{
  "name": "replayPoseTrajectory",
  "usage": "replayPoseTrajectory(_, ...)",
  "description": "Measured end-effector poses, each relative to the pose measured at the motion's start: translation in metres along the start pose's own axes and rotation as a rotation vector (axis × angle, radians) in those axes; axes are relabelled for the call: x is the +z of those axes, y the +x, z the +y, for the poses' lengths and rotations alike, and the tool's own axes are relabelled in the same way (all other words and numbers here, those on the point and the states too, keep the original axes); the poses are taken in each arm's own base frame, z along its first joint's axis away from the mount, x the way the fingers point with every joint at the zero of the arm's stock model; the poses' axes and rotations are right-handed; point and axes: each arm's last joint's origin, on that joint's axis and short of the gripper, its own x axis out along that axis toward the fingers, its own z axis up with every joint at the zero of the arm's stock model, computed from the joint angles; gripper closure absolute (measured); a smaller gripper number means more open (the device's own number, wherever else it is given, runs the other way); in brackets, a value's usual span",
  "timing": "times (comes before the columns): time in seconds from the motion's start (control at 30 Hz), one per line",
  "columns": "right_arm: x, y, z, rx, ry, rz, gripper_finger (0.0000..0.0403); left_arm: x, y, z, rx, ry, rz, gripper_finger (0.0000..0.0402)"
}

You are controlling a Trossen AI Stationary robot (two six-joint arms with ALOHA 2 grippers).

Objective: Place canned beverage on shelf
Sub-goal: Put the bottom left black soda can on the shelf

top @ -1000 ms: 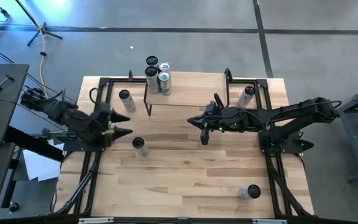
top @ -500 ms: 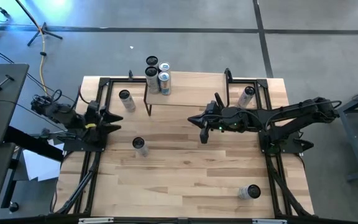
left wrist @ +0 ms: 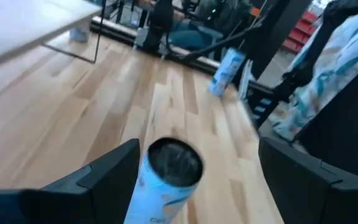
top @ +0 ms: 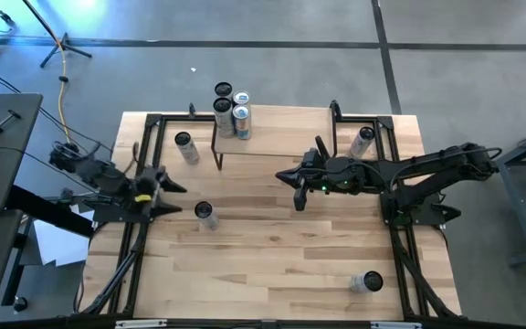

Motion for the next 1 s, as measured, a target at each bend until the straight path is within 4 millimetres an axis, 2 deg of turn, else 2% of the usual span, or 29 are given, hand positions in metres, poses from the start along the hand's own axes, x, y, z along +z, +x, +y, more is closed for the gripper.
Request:
replayPoseTrajectory(0.17, 0.0, 0.0, 0.0, 0.002, 0.01, 0.002, 0.0402, -0.032, 0.019, 0.007, 0.015, -0.031, 0.074, 0.0101)
replayPoseTrajectory(0.27, 0.0, 0.0, 0.0, 0.002, 0.01, 0.003, 0.0402, -0.044, 0.026, 0.01, 0.002, -0.041, 0.095, 0.0101)
replayPoseTrajectory(0.73, 0.0, 0.0, 0.0, 0.001, 0.009, 0.004, 0.0402, -0.062, 0.039, 0.014, 0.006, 0.116, 0.049, 0.0101)
replayPoseTrajectory(1.0, -0.001, 0.0, 0.0, -0.002, 0.007, 0.011, 0.0402, -0.063, 0.04, 0.014, 0.015, -0.024, 0.062, 0.0101)
